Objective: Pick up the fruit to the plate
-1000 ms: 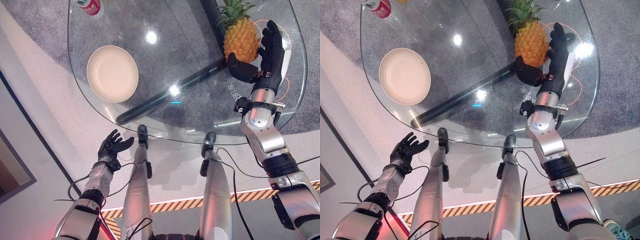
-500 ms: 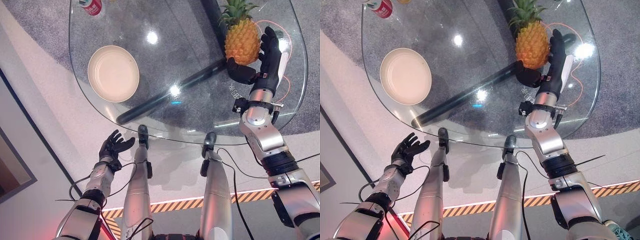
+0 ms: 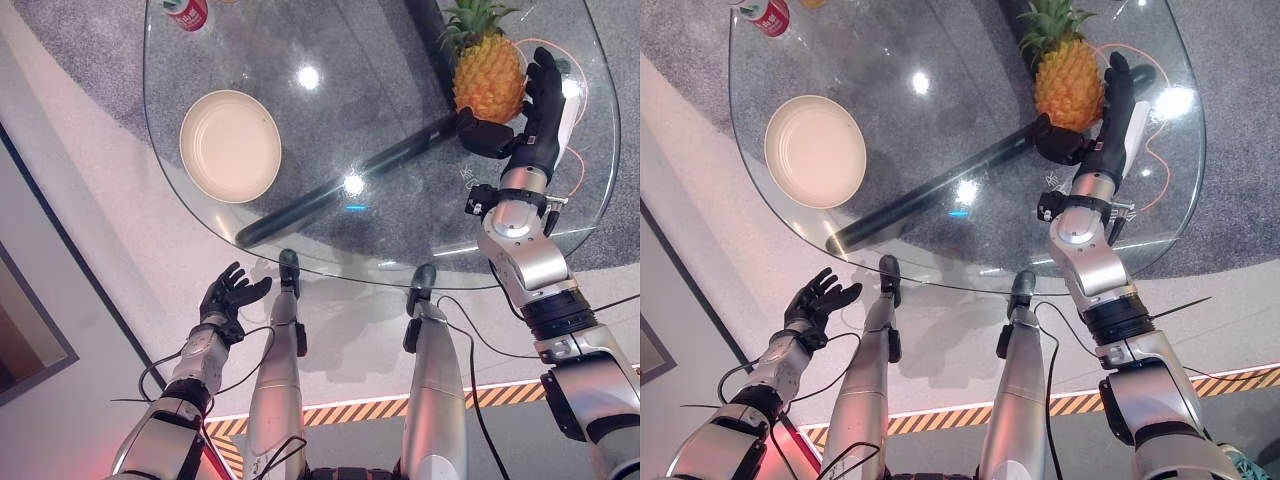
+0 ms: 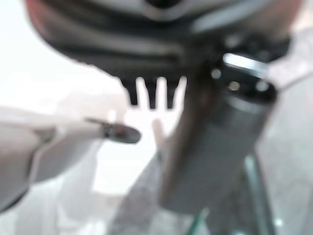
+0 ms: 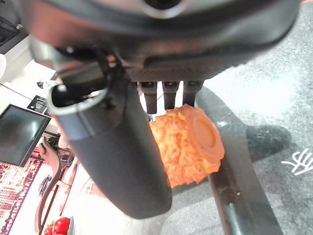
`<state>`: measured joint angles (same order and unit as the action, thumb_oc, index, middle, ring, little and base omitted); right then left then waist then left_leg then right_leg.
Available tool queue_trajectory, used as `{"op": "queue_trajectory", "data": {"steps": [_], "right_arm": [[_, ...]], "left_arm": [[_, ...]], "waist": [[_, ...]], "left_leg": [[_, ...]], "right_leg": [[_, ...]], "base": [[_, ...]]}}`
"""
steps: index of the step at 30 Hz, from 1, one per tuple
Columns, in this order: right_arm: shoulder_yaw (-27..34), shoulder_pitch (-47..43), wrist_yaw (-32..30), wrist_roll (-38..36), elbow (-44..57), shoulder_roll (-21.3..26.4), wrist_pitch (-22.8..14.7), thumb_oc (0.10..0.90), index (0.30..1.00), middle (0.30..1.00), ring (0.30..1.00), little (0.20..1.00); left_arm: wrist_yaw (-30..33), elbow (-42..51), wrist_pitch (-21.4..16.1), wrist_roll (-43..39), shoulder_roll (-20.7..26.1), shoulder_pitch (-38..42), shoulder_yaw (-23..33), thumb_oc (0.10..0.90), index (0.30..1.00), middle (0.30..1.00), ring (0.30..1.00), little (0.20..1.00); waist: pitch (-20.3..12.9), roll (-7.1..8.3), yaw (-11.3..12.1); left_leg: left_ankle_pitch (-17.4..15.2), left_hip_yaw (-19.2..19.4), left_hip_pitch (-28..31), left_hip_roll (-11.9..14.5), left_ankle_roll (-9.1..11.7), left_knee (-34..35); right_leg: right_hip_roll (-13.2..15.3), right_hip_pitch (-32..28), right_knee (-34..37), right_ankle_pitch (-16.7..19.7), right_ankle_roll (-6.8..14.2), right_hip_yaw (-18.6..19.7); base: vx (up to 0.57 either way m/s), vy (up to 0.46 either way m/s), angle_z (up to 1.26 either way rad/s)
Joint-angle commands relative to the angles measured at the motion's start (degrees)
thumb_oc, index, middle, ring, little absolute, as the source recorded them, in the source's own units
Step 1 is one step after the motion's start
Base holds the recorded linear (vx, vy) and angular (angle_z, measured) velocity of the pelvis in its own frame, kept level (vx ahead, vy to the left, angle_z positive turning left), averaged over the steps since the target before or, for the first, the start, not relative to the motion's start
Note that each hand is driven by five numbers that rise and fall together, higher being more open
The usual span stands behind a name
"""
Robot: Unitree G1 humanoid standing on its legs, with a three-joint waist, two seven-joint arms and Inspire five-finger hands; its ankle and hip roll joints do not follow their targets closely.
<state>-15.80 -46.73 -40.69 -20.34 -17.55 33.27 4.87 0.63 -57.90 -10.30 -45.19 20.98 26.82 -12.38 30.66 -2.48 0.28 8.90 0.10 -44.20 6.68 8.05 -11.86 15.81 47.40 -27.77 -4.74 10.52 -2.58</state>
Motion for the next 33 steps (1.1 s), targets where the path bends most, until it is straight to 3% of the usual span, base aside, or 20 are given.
{"op": "queue_trajectory", "data": {"steps": [1, 10, 23, 24, 25, 26, 33], "right_arm": [[0.0, -6.0, -1.5, 0.8, 1.3, 2.7, -1.2, 0.8, 0.9, 0.9, 0.9, 0.9], [-1.4, -8.0, -1.2, -0.3, -1.6, 3.1, 2.6, 0.8, 0.9, 0.9, 0.9, 0.9], [-4.7, -11.6, 1.6, 3.1, -5.3, 5.6, 11.2, 0.8, 0.9, 0.9, 0.9, 0.9], [-4.9, -11.9, 1.8, 3.3, -5.3, 5.7, 11.6, 0.613, 0.74, 0.74, 0.74, 0.713], [-5.2, -12.1, 1.8, 3.7, -5.2, 5.8, 12.0, 0.207, 0.392, 0.392, 0.392, 0.307], [-5.4, -12.3, 1.8, 4.4, -5.2, 5.9, 12.3, 0.1, 0.3, 0.3, 0.3, 0.2], [-6.1, -12.9, 2.0, 6.4, -5.0, 6.0, 13.6, 0.1, 0.3, 0.3, 0.3, 0.2]], "left_arm": [[-0.2, -0.5, -0.9, 1.8, 1.7, -1.6, -0.1, 0.8, 0.9, 0.9, 0.9, 0.9], [-0.5, -0.5, -0.6, 1.6, 1.8, -1.3, -0.5, 0.8, 0.9, 0.9, 0.9, 0.9], [-0.3, 0.8, 0.4, 1.6, 2.6, -1.4, -0.9, 0.8, 0.9, 0.9, 0.9, 0.9], [-0.3, 0.9, 0.4, 1.7, 2.6, -1.4, -0.9, 0.8, 0.9, 0.9, 0.9, 0.9], [-0.2, 1.0, 0.5, 1.8, 2.7, -1.5, -0.9, 0.8, 0.9, 0.9, 0.9, 0.9], [-0.2, 1.2, 0.4, 1.8, 2.6, -1.7, -1.0, 0.8, 0.9, 0.9, 0.9, 0.9], [-0.1, 1.7, 0.3, 1.9, 2.3, -2.0, -1.1, 0.8, 0.9, 0.9, 0.9, 0.9]], "waist": [[-0.9, -0.15, 0.9], [-0.9, -0.13, 1.3], [-0.9, -0.16, 2.0], [-0.9, -0.14, 2.0], [-0.9, -0.09, 2.0], [-0.9, -0.1, 2.1], [-0.9, -0.32, 2.2]], "left_leg": [[-5.6, -0.6, -0.7, 0.1, -0.8, -6.2], [-5.5, -0.6, -0.5, 0.2, -0.8, -5.8], [-5.3, -0.7, -0.6, 0.1, -0.9, -5.6], [-5.3, -0.7, -0.6, 0.1, -0.9, -5.5], [-5.3, -0.7, -0.6, 0.2, -0.9, -5.5], [-5.2, -0.8, -0.6, 0.1, -1.0, -5.5], [-5.1, -0.8, -0.6, 0.0, -1.0, -5.3]], "right_leg": [[0.3, -1.2, 8.6, 8.9, -1.3, -5.3], [0.4, -1.5, 8.9, 9.0, -1.3, -5.6], [0.4, -1.4, 8.9, 9.1, -1.2, -6.0], [0.4, -1.4, 8.9, 9.1, -1.2, -6.0], [0.4, -1.5, 8.9, 9.0, -1.2, -6.0], [0.3, -1.5, 8.9, 9.0, -1.3, -6.0], [0.3, -1.5, 8.9, 9.0, -1.2, -6.0]], "base": [[0.0, 0.0, 0.0], [0.0, 0.0, 0.0], [0.0, 0.0, 0.0], [0.0, 0.0, 0.0], [0.0, 0.0, 0.0], [0.0, 0.0, 0.0], [0.0, 0.0, 0.0]]}}
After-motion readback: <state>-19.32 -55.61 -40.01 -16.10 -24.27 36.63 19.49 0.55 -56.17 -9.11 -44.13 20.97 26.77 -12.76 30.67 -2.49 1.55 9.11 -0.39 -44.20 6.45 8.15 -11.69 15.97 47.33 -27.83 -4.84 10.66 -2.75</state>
